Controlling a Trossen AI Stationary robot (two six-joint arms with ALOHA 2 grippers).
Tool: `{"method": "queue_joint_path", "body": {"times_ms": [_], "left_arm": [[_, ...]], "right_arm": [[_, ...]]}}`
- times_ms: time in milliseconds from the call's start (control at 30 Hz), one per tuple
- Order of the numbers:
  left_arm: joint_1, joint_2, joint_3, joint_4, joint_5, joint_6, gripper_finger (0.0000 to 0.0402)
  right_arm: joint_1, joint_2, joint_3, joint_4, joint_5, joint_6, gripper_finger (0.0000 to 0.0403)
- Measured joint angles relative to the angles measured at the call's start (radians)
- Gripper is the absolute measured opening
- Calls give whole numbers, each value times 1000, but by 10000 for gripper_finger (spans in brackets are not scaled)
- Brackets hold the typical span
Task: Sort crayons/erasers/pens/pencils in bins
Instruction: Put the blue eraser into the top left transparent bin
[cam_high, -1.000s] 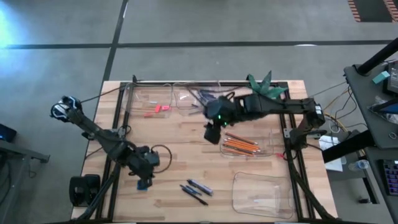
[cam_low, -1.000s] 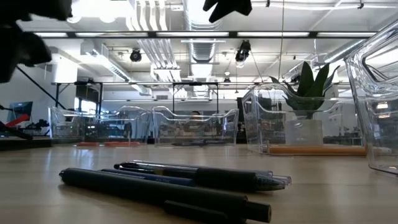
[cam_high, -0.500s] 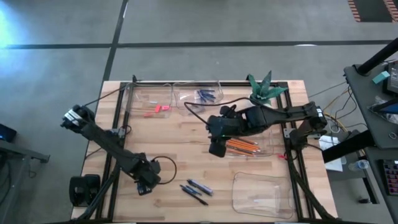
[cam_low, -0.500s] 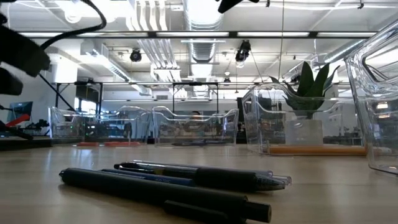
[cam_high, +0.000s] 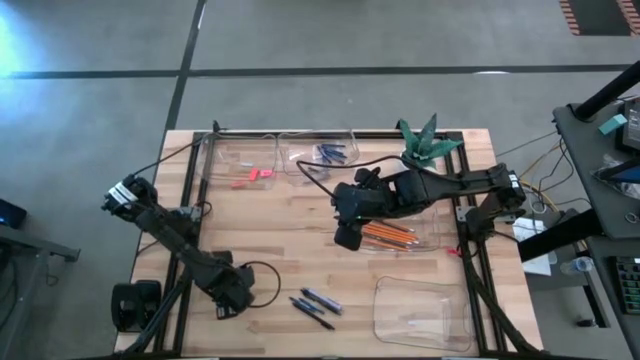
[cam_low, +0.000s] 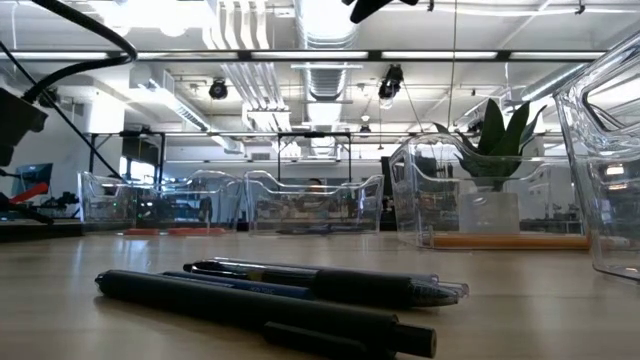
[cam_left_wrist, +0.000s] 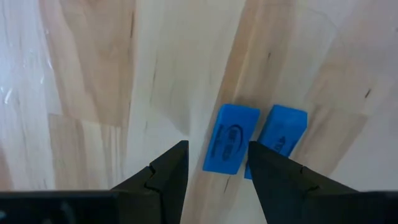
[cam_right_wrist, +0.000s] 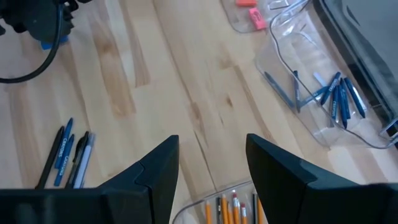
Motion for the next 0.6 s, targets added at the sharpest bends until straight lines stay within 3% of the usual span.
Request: {"method": "queue_joint_path", "body": {"times_ms": [600], "left_arm": [[-11, 14, -71, 84, -14, 18, 153]], "right_arm": [[0, 0, 0, 5, 0, 7, 178]]}}
